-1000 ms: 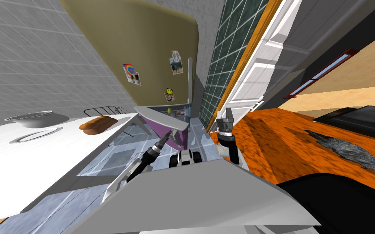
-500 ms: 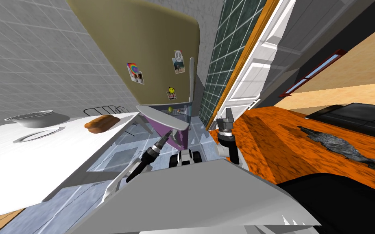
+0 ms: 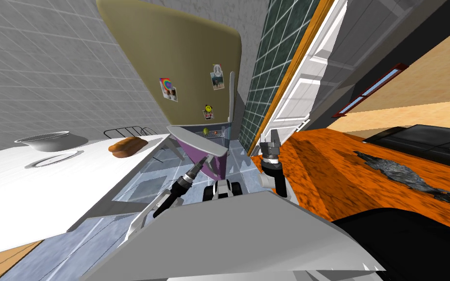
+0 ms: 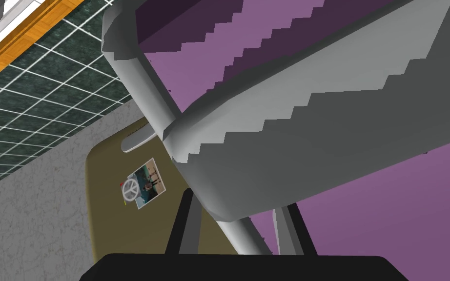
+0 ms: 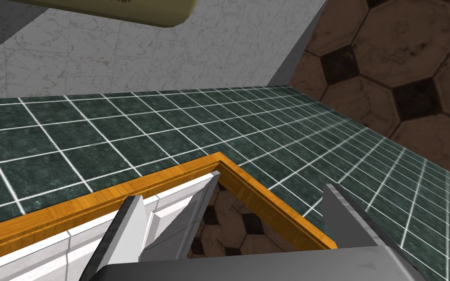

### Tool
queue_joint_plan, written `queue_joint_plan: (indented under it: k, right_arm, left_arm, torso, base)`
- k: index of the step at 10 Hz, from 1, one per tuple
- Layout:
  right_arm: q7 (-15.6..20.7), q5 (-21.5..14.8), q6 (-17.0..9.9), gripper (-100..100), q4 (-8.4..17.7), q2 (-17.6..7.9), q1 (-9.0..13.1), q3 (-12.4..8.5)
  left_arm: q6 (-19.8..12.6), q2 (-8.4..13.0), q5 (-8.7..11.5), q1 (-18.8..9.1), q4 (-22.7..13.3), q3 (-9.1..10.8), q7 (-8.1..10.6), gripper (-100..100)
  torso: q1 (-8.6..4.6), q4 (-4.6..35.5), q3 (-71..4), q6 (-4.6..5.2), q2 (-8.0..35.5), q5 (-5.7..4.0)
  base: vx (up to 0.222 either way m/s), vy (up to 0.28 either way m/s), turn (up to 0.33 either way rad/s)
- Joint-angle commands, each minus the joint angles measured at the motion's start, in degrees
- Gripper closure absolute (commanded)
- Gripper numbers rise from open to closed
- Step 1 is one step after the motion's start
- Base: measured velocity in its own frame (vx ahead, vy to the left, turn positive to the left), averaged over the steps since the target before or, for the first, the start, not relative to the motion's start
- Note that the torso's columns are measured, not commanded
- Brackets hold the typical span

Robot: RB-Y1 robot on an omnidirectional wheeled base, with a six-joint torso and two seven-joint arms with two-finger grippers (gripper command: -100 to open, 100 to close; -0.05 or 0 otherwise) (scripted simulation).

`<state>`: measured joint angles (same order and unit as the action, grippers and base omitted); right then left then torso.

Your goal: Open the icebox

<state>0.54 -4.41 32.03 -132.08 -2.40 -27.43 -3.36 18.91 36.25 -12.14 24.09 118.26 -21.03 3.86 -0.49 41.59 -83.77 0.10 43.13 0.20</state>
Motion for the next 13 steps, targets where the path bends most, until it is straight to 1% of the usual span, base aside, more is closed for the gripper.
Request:
queue_joint_plan:
  k: [1,7,8,9,10,11,12,13]
  right_arm:
    - [0.0,0.0,0.0,0,0.0,0.0,0.0,0.0]
    - [0.0,0.0,0.0,0,0.0,0.0,0.0,0.0]
    - [0.0,0.0,0.0,0,0.0,0.0,0.0,0.0]
    - [0.0,0.0,0.0,0,0.0,0.0,0.0,0.0]
    - [0.0,0.0,0.0,0,0.0,0.0,0.0,0.0]
    - [0.0,0.0,0.0,0,0.0,0.0,0.0,0.0]
    - [0.0,0.0,0.0,0,0.0,0.0,0.0,0.0]
    - [0.0,0.0,0.0,0,0.0,0.0,0.0,0.0]
  left_arm:
    - [0.0,1.1,-0.2,2.1,-0.5,-1.42,0.12,100]
    - [0.0,1.1,-0.2,2.1,-0.5,-1.42,0.12,100]
    - [-0.2,0.7,0.2,1.2,-0.3,0.07,0.1,100]
    - [-0.1,0.6,0.2,1.2,-0.5,0.02,0.1,100]
    - [-0.1,0.5,0.4,0.6,0.4,0.79,0.17,100]
    - [0.8,1.4,0.1,0.8,0.4,0.2,0.33,100]
    - [0.8,1.4,0.1,0.8,0.4,0.2,0.33,100]
    - [1.6,2.3,-0.1,1.1,0.6,-0.6,0.52,100]
  torso:
    - [0.08,0.0,0.0,-0.16,0.1,0.01]
    - [0.11,0.1,0.0,-0.07,0.1,-0.01]
    - [0.12,0.2,0.1,-0.16,0.3,-0.02]
    - [0.3,0.4,-0.1,-0.1,0.1,-0.07]
    - [0.47,0.4,-0.2,-0.15,-0.1,-0.04]
    - [0.46,0.6,-0.4,-0.21,-0.3,-0.12]
    - [0.57,0.7,-0.4,-0.07,-0.2,-0.11]
    - [0.47,0.7,-0.3,-0.09,-0.2,-0.12]
  base:
    - [0.0,0.0,0.0]
    - [0.001,-0.002,0.003]
    - [-0.007,0.022,-0.037]
    - [-0.036,0.046,-0.033]
    - [-0.02,0.025,-0.015]
    - [-0.041,0.102,-0.15]
    - [-0.085,0.133,-0.135]
    - [-0.14,0.177,-0.12]
